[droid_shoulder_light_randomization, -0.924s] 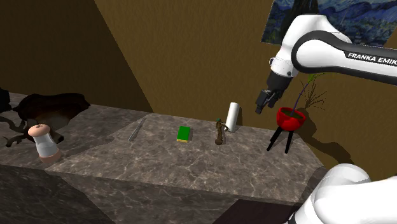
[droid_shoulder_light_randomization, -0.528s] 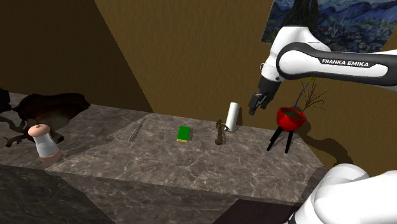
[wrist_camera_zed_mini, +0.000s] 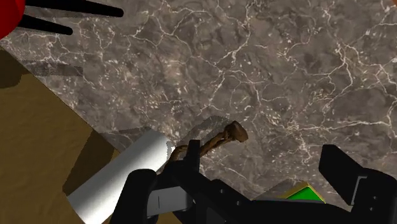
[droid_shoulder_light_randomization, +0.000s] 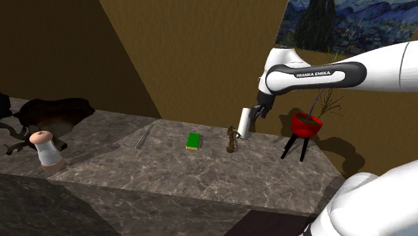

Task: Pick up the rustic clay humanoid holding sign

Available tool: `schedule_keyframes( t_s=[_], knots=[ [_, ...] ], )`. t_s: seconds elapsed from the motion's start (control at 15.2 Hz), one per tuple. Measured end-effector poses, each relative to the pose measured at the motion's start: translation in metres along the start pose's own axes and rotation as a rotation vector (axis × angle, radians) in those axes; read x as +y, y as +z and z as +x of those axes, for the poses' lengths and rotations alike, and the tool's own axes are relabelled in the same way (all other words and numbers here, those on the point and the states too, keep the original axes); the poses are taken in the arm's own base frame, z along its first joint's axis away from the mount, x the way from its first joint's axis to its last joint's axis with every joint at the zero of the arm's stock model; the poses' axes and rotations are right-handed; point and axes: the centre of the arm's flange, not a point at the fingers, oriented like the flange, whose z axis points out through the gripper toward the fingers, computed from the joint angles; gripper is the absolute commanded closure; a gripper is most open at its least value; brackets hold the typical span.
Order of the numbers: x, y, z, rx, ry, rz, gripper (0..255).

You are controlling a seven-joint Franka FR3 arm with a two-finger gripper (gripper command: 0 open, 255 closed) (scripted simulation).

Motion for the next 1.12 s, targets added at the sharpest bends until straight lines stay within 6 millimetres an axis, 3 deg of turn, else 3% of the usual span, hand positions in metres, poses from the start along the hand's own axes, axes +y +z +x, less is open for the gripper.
schedule_keyframes(
  t_s=[1.12],
  knots=[
    [0.062, 0.157, 0.140, -0.038, -0.081, -0.073, 0]
  ],
)
